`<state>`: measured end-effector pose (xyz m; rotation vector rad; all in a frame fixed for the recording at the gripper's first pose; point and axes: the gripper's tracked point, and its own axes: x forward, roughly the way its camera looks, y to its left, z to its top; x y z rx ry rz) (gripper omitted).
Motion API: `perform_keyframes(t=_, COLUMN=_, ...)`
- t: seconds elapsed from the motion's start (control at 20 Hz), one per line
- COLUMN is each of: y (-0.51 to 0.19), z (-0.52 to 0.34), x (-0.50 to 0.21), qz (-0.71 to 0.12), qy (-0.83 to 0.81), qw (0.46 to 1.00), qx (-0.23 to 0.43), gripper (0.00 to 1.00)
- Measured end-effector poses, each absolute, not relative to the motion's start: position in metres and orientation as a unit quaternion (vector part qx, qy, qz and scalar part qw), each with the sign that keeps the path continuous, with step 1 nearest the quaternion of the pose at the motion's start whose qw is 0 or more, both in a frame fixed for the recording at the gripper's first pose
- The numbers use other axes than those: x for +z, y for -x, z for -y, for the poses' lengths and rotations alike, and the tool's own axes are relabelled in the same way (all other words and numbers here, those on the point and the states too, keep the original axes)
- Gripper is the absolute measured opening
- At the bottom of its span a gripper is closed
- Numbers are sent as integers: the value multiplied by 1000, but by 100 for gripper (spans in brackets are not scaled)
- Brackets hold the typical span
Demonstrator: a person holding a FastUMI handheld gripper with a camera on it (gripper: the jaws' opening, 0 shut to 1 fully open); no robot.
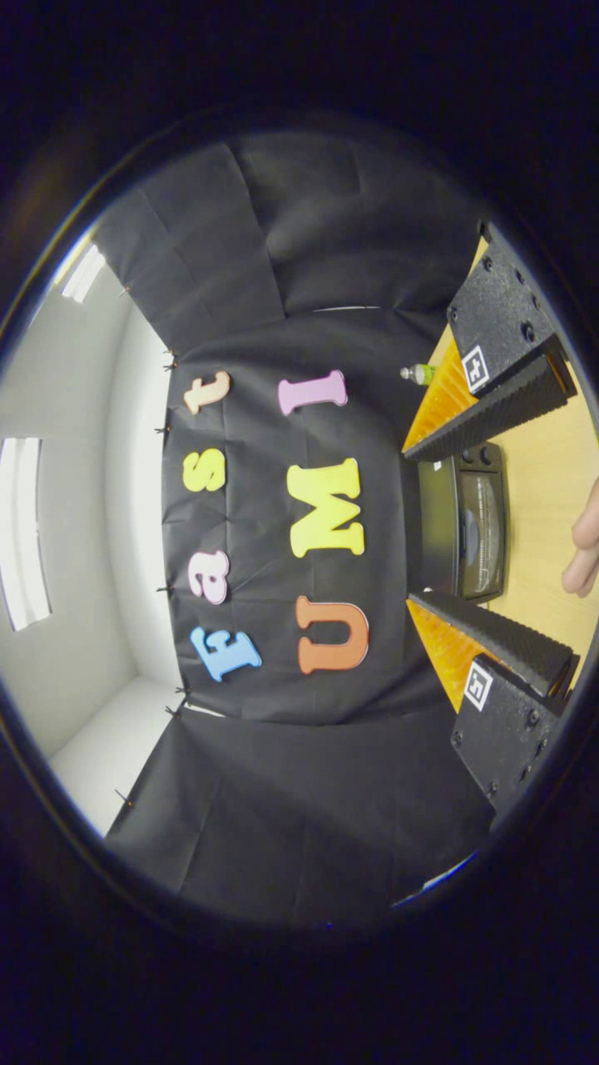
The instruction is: Open the toaster oven, put the food inside, and close the toaster oven door.
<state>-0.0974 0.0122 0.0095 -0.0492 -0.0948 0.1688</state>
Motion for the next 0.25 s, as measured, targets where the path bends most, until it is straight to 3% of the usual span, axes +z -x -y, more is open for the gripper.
perform_keyframes(t=0.25, y=95, z=-7, x=4, qz=33, qy=17, qw=996, qx=83, gripper=100)
